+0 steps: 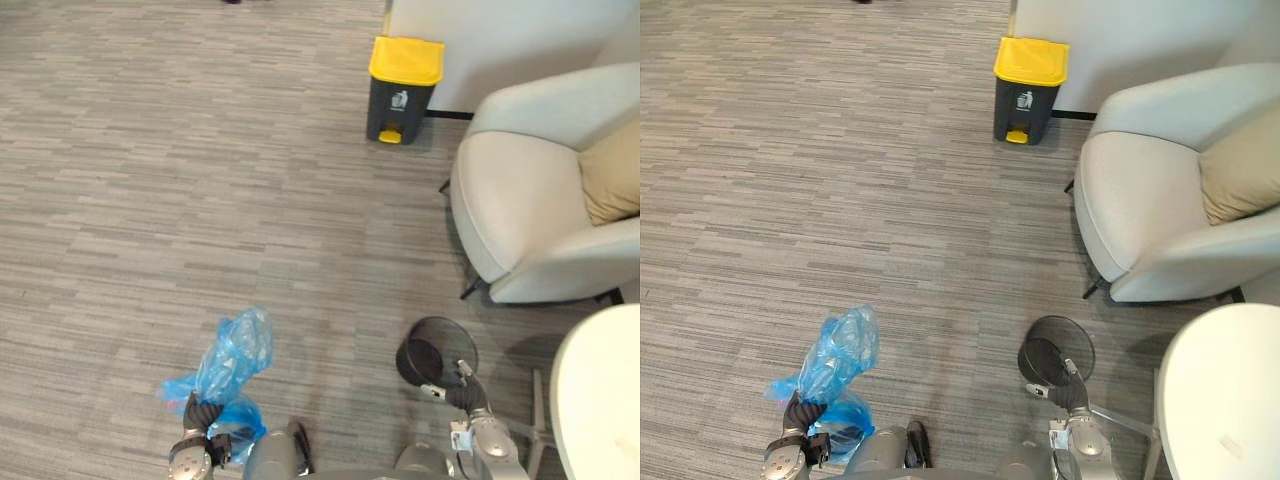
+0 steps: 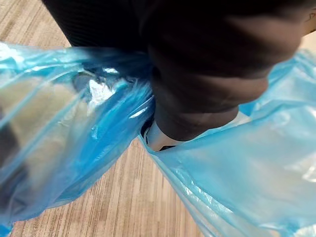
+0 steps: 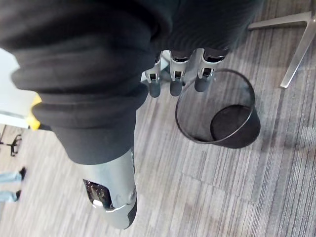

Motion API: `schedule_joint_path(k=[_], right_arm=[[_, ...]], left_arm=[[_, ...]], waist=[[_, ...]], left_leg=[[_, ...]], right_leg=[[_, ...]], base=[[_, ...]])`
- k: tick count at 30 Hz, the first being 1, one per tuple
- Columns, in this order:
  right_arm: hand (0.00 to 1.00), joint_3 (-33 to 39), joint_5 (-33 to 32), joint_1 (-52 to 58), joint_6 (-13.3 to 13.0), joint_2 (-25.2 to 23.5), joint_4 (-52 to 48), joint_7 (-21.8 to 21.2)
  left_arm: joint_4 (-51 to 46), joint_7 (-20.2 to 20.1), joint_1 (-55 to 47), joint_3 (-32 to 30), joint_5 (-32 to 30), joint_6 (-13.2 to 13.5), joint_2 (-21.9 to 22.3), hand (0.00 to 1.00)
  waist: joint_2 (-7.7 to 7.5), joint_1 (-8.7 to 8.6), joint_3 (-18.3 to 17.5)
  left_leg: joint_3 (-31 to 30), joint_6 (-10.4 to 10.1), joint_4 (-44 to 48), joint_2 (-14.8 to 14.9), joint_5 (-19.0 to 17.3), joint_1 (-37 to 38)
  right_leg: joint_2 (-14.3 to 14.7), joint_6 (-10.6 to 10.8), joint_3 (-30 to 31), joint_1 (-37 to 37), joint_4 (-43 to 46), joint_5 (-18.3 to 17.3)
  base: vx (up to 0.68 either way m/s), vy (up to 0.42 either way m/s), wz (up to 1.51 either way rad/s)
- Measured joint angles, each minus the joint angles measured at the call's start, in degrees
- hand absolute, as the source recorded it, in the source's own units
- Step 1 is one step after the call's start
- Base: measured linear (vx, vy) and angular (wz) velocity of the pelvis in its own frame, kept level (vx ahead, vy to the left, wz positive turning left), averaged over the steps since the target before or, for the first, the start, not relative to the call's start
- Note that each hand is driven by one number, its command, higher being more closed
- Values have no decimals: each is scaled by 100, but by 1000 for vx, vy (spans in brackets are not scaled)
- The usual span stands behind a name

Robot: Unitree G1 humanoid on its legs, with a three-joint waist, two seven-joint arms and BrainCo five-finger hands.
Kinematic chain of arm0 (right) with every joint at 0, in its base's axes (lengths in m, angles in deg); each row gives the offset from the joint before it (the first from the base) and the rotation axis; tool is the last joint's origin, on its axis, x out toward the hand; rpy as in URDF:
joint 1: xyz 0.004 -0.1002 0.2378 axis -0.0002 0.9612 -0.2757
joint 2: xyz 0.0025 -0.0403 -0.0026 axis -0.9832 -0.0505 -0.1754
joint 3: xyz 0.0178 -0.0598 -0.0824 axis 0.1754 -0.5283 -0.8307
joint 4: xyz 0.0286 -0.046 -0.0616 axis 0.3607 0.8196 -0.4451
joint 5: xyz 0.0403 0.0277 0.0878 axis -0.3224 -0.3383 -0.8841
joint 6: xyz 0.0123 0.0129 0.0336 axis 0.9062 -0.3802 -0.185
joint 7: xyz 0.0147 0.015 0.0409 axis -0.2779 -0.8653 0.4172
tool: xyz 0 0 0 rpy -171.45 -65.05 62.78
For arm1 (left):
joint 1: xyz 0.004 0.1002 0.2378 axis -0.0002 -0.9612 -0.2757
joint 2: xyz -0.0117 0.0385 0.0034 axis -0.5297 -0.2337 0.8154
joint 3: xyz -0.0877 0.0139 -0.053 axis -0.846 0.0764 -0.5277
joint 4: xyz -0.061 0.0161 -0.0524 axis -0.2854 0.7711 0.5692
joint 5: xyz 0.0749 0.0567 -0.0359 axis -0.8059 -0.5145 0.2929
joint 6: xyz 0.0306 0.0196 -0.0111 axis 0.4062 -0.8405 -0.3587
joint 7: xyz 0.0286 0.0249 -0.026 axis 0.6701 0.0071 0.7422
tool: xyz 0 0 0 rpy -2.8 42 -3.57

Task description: Gather rubbish on tea table into small bin, then transfer packed bag to large trash can.

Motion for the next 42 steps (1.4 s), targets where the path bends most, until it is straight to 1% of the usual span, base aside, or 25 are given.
schedule_joint_path(k=[4, 7, 8, 9, 10, 11, 12, 14, 17, 21, 22, 24, 25, 26, 27, 29, 30, 32, 34, 35, 37, 38, 39, 40, 42], right_arm=[[0, 20, -8, -72, -25, 29, -23, 12], [0, 18, -7, -49, -12, 126, -10, 10], [0, 16, -4, 7, -11, 193, -15, 13], [0, 1, -2, -73, 1, 254, -58, -1], [0, 0, -3, -73, -4, 228, -149, -9], [0, -11, 11, -62, -2, 195, -306, -22], [0, -48, 14, -31, 0, 209, -458, -22], [0, -91, 5, 27, -7, 163, -805, -1], [0, -124, -33, 16, -40, 110, -1248, 17], [0, -151, -15, -95, -24, 116, -1304, 44], [0, -158, 4, -77, -26, 131, -1293, 77], [0, -162, 23, -81, -18, 186, -1132, 134], [0, -177, 25, -109, -7, 111, -929, 138], [0, -238, 29, -91, 9, 40, -869, 128], [0, -240, 30, -108, 9, -1, -899, 126], [0, -216, 55, -77, 8, -123, -903, 129], [0, -229, 99, -131, 12, -138, -904, 121], [0, -268, 161, -126, 9, -134, -962, 122], [0, -305, 193, -211, -14, -151, -999, 119], [0, -313, 202, -267, -23, -134, -956, 115], [0, -248, 204, -317, -19, -92, -705, 119], [0, -237, 204, -312, 6, -56, -466, 119], [0, -249, 201, -336, 111, -41, -358, 112], [0, -240, 199, -302, 124, -55, -378, 113], [0, -240, 193, -207, 167, -53, -517, 103]], left_arm=[[3, 2, 218, 123, -3, 0, -81, 100], [16, -3, 465, 134, -19, 17, -40, 100], [41, -9, 490, 151, -40, 15, -20, 100], [62, -14, 513, 159, -92, 12, 70, 100], [63, -23, 517, 152, -128, 12, 88, 100], [63, -27, 515, 141, -137, 1, 176, 100], [52, -71, 478, 98, -139, 2, 323, 100], [-29, -133, 403, 131, -140, 5, 434, 100], [-333, -135, 306, 108, -130, 21, 565, 100], [-570, -125, 117, 126, -130, 23, 672, 100], [-654, -121, 47, 149, -129, 24, 698, 100], [-687, -105, -31, 181, -131, 26, 740, 100], [-679, -100, -118, 213, -131, 20, 695, 100], [-685, -92, -91, 214, -130, 11, 638, 100], [-696, -89, -54, 216, -125, 9, 595, 100], [-687, -88, 162, 368, -124, -52, 471, 100], [-683, -73, 230, 422, -124, -125, 462, 100], [-730, 18, 310, 443, -123, -118, 495, 100], [-813, 21, 363, 435, -123, -80, 485, 100], [-758, 20, 464, 385, -123, -75, 398, 100], [-525, 23, 637, 341, -127, -69, 306, 100], [-312, 20, 660, 300, -131, -80, 273, 100], [-180, 23, 681, 237, -129, -113, 404, 100], [-184, 21, 665, 212, -129, -113, 437, 100], [-189, 10, 647, 194, -126, -120, 685, 100]], waist=[[30, -200, 61], [105, -345, 120], [120, -509, 116], [312, -461, 136], [331, -447, 153], [399, -447, 205], [494, -393, 265], [511, -206, 297], [316, 82, 364], [255, 364, 371], [230, 458, 314], [321, 488, 106], [187, 474, -71], [-46, 470, -157], [-126, 445, -155], [-310, 377, -50], [-266, 264, -2], [-100, 229, 56], [-4, 146, 96], [-21, 111, 87], [-88, 49, 54], [-132, -21, 14], [39, -14, 22], [57, -21, 32], [182, -11, 108]], left_leg=[[-248, -136, -462, -34, -181, 681], [-461, -456, -1056, -27, -217, 1396], [-607, -663, -1105, 34, -308, 1648], [-586, -920, -893, 271, -185, 1692], [-586, -1083, -569, 345, -68, 1609], [-591, -1002, 533, 549, 308, 1260], [-624, -837, 1958, 888, 1023, 776], [-638, -670, 3531, 1120, 906, 87], [-245, -189, 3621, 969, 490, -1051], [-301, -261, 1501, 492, 438, -1812], [-374, -486, 558, 357, 596, -1841], [-649, -486, -77, 198, 711, -1844], [-687, -251, 253, 64, 1105, -1825], [-498, 13, 571, -41, 926, -1785], [-411, 57, 662, -80, 746, -1681], [-262, 202, 712, -226, 254, -1071], [-261, 255, 571, -284, 91, -523], [-232, 312, 80, -244, 53, 359], [-241, 327, -274, -193, 40, 794], [-282, 290, -481, -180, 21, 1012], [-399, -22, -644, -190, -154, 1275], [-642, -310, -584, -137, -375, 1429], [-713, -421, -312, 28, -327, 1462], [-729, -529, 5, 66, -230, 1350], [-716, -515, 1768, 326, 620, 719]], right_leg=[[658, -114, -303, -859, -811, -232], [997, -384, -492, -1210, -2525, 661], [1031, -865, -465, -1212, -2307, 1309], [1107, -1002, -657, -1232, -1844, 908], [1131, -1002, -680, -1187, -1704, 657], [1262, -1100, -715, -954, -1584, 341], [1550, -1144, -667, -457, -1800, 158], [1951, -1227, -444, 317, -2299, 67], [2201, -1273, 186, 1353, -3224, 35], [2203, -1151, 983, 2075, -3656, -273], [2162, -1046, 1226, 2236, -3687, -478], [2150, -858, 1527, 2404, -3534, -923], [1964, -714, 1736, 2418, -3180, -1218], [1774, -574, 1680, 2283, -2579, -1285], [1681, -448, 1622, 2128, -2052, -1216], [1382, 321, 1377, 1120, 560, -634], [1212, 20, 1087, 764, 1362, -722], [1093, -228, 498, 256, 1235, -858], [1028, -264, 61, -223, 649, -879], [1059, -198, -71, -550, -305, -793], [1319, -279, 104, -662, -2064, -46], [1454, -680, 342, -606, -2159, 821], [1452, -744, 55, -551, -1896, 655], [1429, -785, -36, -487, -1837, 513], [1472, -845, -187, 132, -2022, 179]], base=[[476, -45, 46], [622, -141, 68], [819, -230, 57], [679, -195, 33], [672, -213, -17], [686, -266, -25], [686, -272, -38], [560, -196, -69], [544, -104, -91], [590, 70, -113], [575, 224, -106], [653, 292, -106], [736, 294, -97], [745, 274, -81], [736, 247, -46], [765, 251, -25], [646, 173, -10], [579, 104, -20], [496, 43, -4], [662, -1, 37], [647, -82, 53], [639, -124, 53], [639, -131, 50], [613, -128, 33], [637, -163, 31]])
